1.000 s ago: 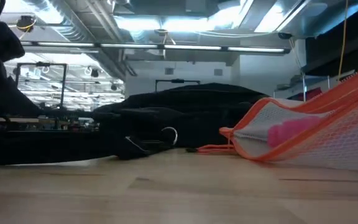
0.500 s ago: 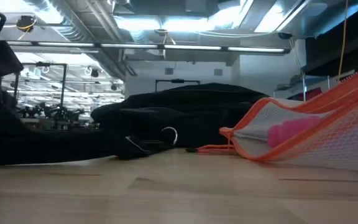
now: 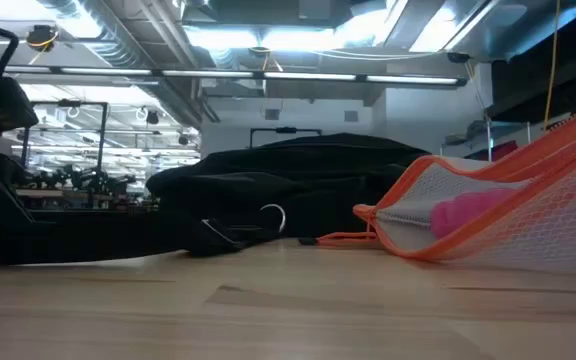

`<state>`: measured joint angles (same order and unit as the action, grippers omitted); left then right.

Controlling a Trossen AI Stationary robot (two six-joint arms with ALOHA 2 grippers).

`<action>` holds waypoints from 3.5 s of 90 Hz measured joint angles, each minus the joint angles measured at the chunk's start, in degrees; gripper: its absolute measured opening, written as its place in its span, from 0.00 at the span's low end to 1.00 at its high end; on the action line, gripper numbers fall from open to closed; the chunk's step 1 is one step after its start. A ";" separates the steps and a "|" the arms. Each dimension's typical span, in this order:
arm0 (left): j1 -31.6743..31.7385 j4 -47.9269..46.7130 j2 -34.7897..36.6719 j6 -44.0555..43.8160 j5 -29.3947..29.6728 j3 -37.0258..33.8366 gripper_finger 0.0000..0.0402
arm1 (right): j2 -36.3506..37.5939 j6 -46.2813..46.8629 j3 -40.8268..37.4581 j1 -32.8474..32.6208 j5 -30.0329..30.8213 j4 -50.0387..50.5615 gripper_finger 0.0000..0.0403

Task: Unpack backpack
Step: Remove the black pen from the transparent white zip bag, then remove the red charger adapter from the transparent white zip bag

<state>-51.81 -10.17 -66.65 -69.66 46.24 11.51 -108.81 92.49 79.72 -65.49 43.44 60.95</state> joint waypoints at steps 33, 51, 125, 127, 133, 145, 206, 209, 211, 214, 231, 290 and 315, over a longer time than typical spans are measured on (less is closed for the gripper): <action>0.61 0.06 -0.02 -0.01 -1.20 0.02 0.08 | -0.02 0.00 0.00 0.00 0.02 0.04 0.00; 0.61 0.27 -0.04 -0.40 -1.16 0.02 0.15 | -0.02 0.00 0.00 0.02 0.03 0.04 0.00; 7.14 53.77 -3.23 49.05 2.75 0.50 0.35 | -0.02 -0.02 0.00 0.02 2.63 0.81 0.00; 8.50 56.23 -4.01 51.18 -0.39 1.02 0.34 | -0.02 0.00 0.00 0.02 2.92 0.75 0.00; 12.82 59.44 -6.71 54.59 -8.47 3.92 0.31 | -0.02 0.00 0.00 0.02 3.06 0.55 0.00; 20.39 56.48 -16.87 60.25 -20.77 13.26 0.25 | -0.02 0.00 0.00 0.02 2.89 0.52 0.00; 31.44 35.17 -54.79 69.99 -41.07 56.81 0.13 | -0.02 0.02 0.00 0.00 1.55 -0.26 0.00; 31.48 34.33 -54.68 71.57 -41.43 56.81 0.13 | -0.02 0.02 0.00 0.00 1.55 -0.26 0.00; 31.52 33.82 -54.66 72.78 -41.42 56.81 0.13 | -0.02 0.02 0.00 0.00 1.55 -0.24 0.00; 31.56 33.13 -54.64 74.32 -40.99 56.81 0.13 | -0.02 0.02 0.00 0.00 1.55 -0.22 0.00; 32.56 32.28 -54.64 75.32 -37.49 56.80 0.20 | -0.02 0.02 0.00 -0.02 1.55 -0.18 0.00; 36.98 39.02 -54.58 70.21 -37.07 56.76 0.42 | -0.02 0.01 0.00 -0.04 2.03 0.04 0.00; 38.32 45.57 -56.71 64.74 -38.65 56.74 0.42 | -0.02 0.01 0.00 -0.04 2.08 0.09 0.00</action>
<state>-13.50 35.39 -123.37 -4.92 7.59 68.25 -108.84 92.50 79.72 -65.54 45.52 61.03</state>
